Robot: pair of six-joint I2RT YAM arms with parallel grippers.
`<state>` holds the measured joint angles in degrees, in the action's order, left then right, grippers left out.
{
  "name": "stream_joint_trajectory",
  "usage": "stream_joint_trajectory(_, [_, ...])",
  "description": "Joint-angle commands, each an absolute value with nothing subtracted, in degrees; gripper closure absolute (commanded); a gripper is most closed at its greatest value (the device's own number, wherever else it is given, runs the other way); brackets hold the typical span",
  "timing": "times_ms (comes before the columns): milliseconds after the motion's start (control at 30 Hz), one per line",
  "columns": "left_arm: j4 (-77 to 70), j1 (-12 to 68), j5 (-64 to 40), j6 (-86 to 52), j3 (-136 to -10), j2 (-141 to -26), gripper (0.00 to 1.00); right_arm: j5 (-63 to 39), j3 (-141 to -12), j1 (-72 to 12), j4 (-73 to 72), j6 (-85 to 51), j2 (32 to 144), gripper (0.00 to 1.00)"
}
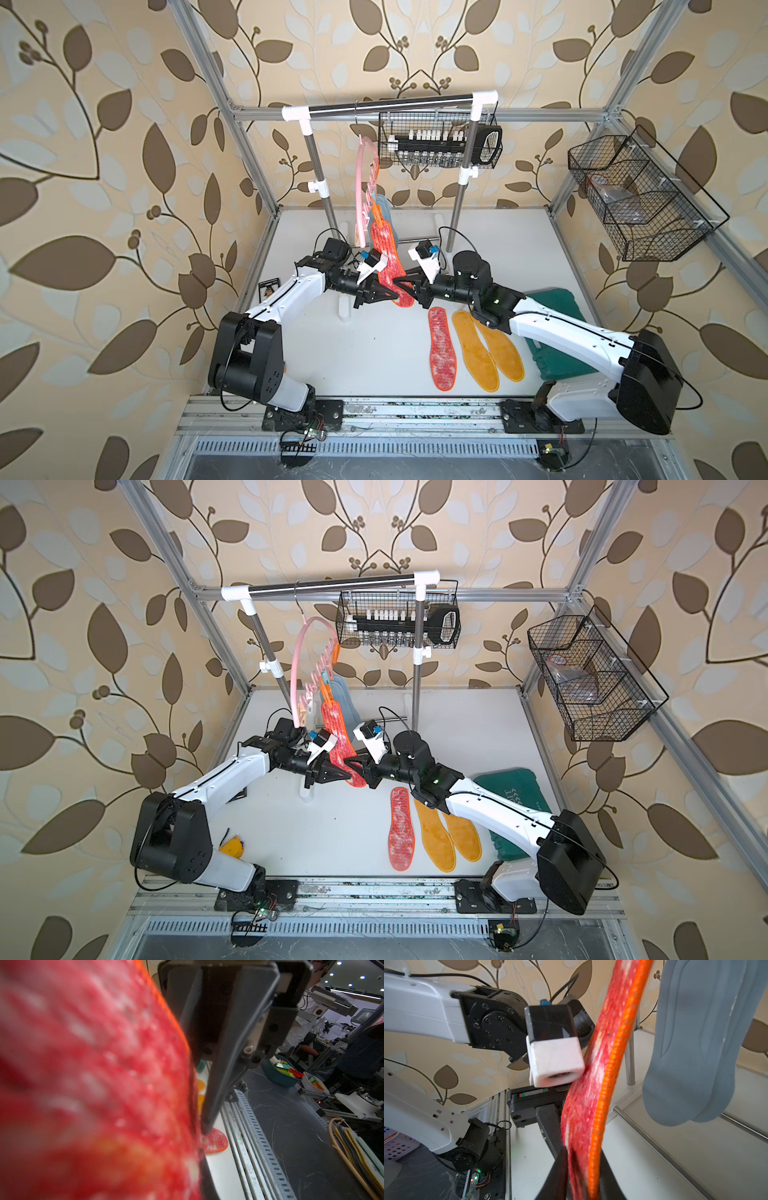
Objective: Take the shoe insoles off the hanger
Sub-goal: Remove the insole from the hanger, then open the clamp at the hanger.
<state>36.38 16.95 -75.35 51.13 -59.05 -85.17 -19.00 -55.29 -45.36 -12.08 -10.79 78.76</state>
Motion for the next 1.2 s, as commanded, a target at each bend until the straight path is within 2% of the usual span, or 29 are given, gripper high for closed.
stream_joint_trajectory(0, [41.2,17.4,-76.77,54.71,-61.45,-84.93,1.0,-21.13,-59.4,-45.53,-10.29,-9.77,80.18,0.73])
stream_joint_trajectory(67, [42.59,17.4,-77.16,55.76,-62.0,-85.63,1.0,-21.87,-61.05,-45.21,-9.26,-9.39,80.51,0.66])
stream_joint_trajectory(200, [44.16,17.4,-77.6,57.02,-62.57,-86.05,1.0,-24.08,-63.52,-43.83,-8.46,-9.76,80.42,0.6])
stream_joint_trajectory(333, [45.16,17.4,-77.87,58.42,-62.58,-85.78,1.0,-26.36,-66.43,-41.26,-7.75,-10.9,81.0,0.47])
stream_joint_trajectory(667, [46.05,17.4,-78.07,59.6,-62.69,-86.05,1.0,-31.87,-77.48,-36.41,-7.66,-18.93,87.26,0.4])
stream_joint_trajectory(767, [46.14,17.4,-78.15,59.68,-62.86,-86.3,1.0,-32.61,-81.05,-35.96,-9.83,-22.79,89.99,0.35])
stream_joint_trajectory(967, [48.04,17.4,-78.38,60.98,-63.71,-87.1,1.0,-33.15,-89.63,-35.42,-10.27,-29.73,97.35,0.35])
stream_joint_trajectory(1167, [48.77,17.4,-78.11,60.71,-64.03,-87.16,1.0,-33.77,-94.22,-35.4,-12.63,-35.03,102.72,0.44])
